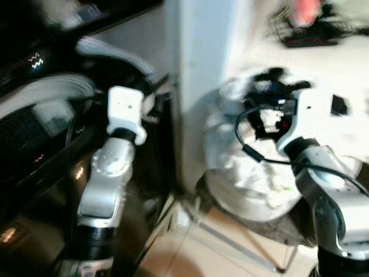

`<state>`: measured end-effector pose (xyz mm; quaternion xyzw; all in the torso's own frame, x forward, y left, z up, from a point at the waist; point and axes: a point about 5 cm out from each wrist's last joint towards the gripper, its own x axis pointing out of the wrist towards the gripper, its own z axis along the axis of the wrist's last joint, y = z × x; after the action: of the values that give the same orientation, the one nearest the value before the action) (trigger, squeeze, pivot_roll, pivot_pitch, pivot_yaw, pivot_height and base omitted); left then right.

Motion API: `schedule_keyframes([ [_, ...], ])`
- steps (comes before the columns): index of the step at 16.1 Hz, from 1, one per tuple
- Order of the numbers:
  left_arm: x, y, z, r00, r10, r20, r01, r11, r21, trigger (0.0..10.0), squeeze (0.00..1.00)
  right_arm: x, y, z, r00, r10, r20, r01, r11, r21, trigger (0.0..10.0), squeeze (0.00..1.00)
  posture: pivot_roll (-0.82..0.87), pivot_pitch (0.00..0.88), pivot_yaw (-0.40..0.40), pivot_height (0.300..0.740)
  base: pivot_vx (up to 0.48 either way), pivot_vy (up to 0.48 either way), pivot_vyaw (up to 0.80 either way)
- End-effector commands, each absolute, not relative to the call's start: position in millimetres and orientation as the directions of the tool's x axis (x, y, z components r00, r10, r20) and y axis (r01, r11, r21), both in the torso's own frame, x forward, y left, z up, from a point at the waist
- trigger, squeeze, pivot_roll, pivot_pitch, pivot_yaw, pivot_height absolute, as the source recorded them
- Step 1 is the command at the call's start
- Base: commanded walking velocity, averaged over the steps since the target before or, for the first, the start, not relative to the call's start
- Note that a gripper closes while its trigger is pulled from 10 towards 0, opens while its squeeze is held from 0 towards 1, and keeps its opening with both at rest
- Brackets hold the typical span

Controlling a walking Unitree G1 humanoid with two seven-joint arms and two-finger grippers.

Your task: Clothes washing

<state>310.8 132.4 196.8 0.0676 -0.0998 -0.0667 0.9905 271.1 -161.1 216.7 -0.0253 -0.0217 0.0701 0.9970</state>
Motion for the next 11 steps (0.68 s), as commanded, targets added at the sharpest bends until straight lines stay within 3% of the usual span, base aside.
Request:
schedule_keyframes([
  [1,309.7,127.6,197.3,0.968,-0.163,0.19,0.137,0.98,0.142,10.0,0.0,271.0,-163.7,218.8,0.99,0.131,0.047,-0.129,0.99,-0.057,10.0,0.0,-0.03,0.0,0.026,0.74,0.274,0.0,0.0],
  [11,307.2,135.3,196.9,0.972,-0.135,0.195,0.106,0.983,0.151,10.0,0.0,270.8,-159.6,219.7,0.983,0.178,0.049,-0.174,0.982,-0.076,10.0,0.0,-0.02,0.0,0.016,0.74,0.271,0.0,0.0],
])
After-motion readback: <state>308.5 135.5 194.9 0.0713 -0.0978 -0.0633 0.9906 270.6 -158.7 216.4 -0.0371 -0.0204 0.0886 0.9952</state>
